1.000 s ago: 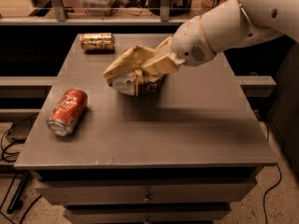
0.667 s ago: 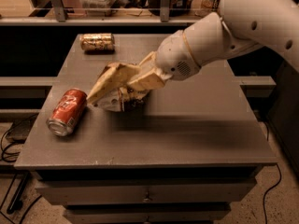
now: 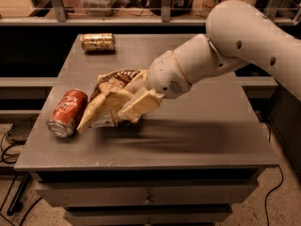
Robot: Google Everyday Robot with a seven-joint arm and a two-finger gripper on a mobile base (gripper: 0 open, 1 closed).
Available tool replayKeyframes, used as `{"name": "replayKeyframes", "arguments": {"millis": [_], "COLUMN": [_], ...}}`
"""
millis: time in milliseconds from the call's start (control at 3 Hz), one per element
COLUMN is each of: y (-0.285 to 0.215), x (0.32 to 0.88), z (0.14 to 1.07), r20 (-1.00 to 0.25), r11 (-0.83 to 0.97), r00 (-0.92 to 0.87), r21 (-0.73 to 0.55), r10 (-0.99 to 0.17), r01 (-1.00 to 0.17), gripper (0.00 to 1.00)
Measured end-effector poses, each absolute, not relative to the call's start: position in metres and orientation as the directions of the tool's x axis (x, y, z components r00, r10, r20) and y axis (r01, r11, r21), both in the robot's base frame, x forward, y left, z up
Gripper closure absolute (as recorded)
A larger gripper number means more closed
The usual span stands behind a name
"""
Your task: Move brown chip bag near coke can
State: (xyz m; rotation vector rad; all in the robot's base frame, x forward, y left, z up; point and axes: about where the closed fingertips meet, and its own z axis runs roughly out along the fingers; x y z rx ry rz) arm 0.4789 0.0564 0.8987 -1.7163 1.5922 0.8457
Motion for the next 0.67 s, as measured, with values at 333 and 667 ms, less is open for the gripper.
{"name": "replayKeyframes", "arguments": {"millis": [333, 667], "y": [0.0579, 0.0579], "x": [0.4789, 0.4789], "z": [0.9009, 0.9009], "r20": [-0.808, -0.808], "r11": [-0.062, -0.062], "r00": [0.063, 0.063], "r21": [-0.033, -0.033], "r10": [-0.585, -0.586], "r01": [-0.998, -0.998], "gripper": [0.00, 0.00]}}
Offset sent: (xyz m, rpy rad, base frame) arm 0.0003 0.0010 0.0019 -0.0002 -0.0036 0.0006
